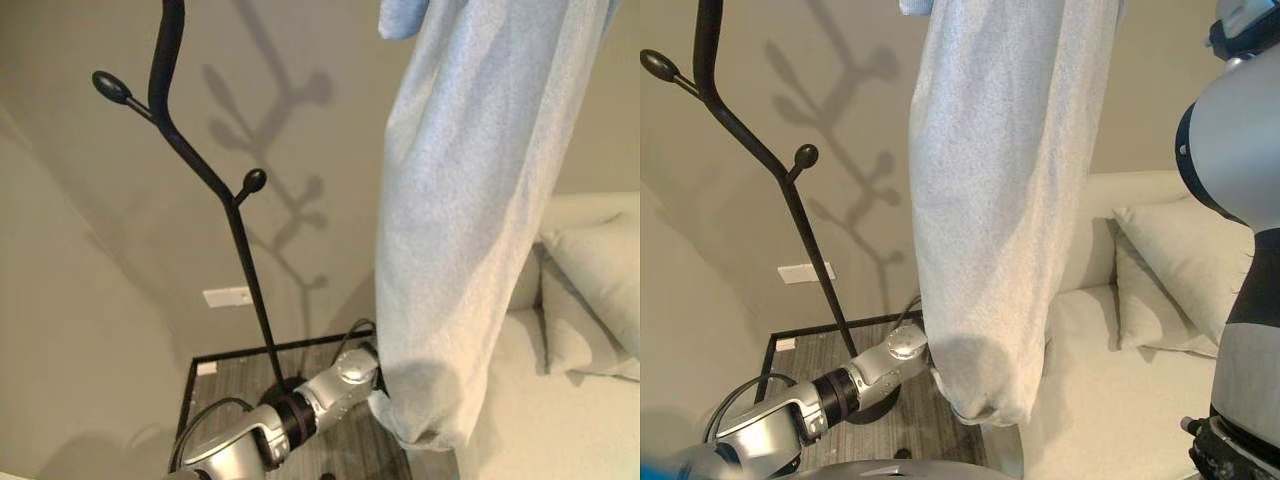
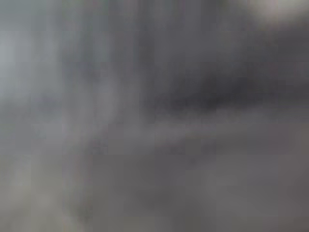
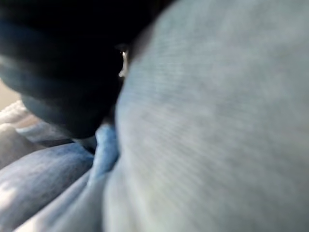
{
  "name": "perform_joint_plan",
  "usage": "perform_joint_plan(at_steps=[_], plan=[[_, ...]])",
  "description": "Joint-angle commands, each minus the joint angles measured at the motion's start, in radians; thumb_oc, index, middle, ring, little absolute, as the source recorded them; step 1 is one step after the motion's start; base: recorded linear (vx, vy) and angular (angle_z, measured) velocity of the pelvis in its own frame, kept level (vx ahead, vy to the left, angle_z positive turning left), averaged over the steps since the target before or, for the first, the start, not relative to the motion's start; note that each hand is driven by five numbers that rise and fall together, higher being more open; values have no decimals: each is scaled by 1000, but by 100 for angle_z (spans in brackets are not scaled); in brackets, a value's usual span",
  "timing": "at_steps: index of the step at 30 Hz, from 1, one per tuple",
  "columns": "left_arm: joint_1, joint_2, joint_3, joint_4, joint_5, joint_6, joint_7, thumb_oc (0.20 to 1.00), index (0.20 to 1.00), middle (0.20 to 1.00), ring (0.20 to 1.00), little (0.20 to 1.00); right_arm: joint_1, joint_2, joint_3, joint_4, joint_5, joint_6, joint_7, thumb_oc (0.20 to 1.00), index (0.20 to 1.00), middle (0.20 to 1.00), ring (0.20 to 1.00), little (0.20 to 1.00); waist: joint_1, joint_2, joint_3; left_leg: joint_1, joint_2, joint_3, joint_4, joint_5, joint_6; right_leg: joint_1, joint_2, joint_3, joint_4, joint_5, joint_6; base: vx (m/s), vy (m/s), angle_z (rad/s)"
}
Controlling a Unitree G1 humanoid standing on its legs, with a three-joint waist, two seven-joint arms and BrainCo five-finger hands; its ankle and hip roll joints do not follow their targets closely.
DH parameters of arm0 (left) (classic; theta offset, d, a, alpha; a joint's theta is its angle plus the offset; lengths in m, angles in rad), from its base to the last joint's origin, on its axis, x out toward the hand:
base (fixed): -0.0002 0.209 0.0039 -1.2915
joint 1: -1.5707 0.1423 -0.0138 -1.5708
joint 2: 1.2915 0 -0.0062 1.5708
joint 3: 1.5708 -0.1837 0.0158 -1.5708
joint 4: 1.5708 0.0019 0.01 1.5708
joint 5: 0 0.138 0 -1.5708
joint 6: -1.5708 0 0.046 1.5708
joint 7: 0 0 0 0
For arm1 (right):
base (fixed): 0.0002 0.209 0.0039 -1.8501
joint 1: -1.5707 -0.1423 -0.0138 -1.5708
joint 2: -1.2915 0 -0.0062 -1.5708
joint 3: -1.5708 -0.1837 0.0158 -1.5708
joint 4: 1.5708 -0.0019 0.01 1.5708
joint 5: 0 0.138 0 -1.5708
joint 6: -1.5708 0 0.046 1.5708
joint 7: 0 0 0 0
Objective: Hang the clothes on the sofa on the clothes rack.
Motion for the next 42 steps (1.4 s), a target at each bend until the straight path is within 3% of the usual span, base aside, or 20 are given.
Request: perform_joint_plan(at_steps=[1,10,13,17,19,22,28,31,34,42], plan=[[-30,-81,94,33,-59,-42,8,200,200,200,200,200,-171,49,47,112,4,5,3,200,200,200,200,200,13,-33,-34,-69,98,-26,-38,24,-105,-1,-35,18,-29,96,20,0,0,0],[33,-55,163,1,-207,-31,3,200,200,200,200,200,-151,49,41,123,-29,28,13,200,200,200,200,200,32,-30,-30,-69,93,-34,-38,26,-99,3,-37,14,-33,100,20,0,0,0],[100,0,217,-87,-259,-40,9,200,200,200,200,200,-117,36,25,98,-40,29,9,200,200,200,200,200,51,-25,-28,-65,91,-36,-38,29,-95,8,-38,10,-31,99,19,0,0,0],[334,214,437,-382,-341,-79,30,200,200,200,200,200,-26,-88,5,-58,-60,19,-6,200,200,200,200,200,84,4,-16,-63,90,-44,-38,40,-91,0,-33,-3,-6,90,17,-47,-42,7],[432,273,530,-461,-344,-85,40,200,200,200,200,200,4,-141,-25,-151,-57,7,-24,200,200,200,200,200,87,12,-15,-62,93,-47,-38,44,-90,-3,-29,-8,9,80,13,-36,-41,18],[575,311,721,-538,-305,-115,72,200,200,200,200,200,58,-234,-102,-363,-53,-39,-63,200,200,200,200,200,96,30,1,-61,108,-58,-38,66,-101,-15,-2,-18,37,59,-9,-97,-118,24],[630,311,867,-622,-210,-158,121,200,200,200,200,200,106,-272,-174,-461,-35,-81,-85,200,200,200,200,200,104,38,58,-97,131,-84,-38,84,-127,-37,40,-43,44,62,-28,-183,-120,14],[618,295,898,-638,-169,-176,147,200,200,200,200,200,141,-280,-218,-524,-38,-95,-85,200,200,200,200,200,100,34,91,-105,130,-42,-38,65,-110,-60,39,-55,69,62,-31,-151,-53,10],[639,287,938,-661,-125,-181,160,200,200,200,200,200,194,-263,-246,-563,-56,-90,-62,200,200,200,200,200,99,35,77,-58,129,-18,-38,42,-88,-70,34,-63,70,70,-30,-60,-12,5],[596,325,1097,-682,137,-225,325,200,200,200,200,200,251,-300,-294,-620,-98,-102,-65,200,200,200,200,200,94,19,35,13,129,-20,-38,43,-90,-66,20,-99,14,96,-39,11,7,21]])
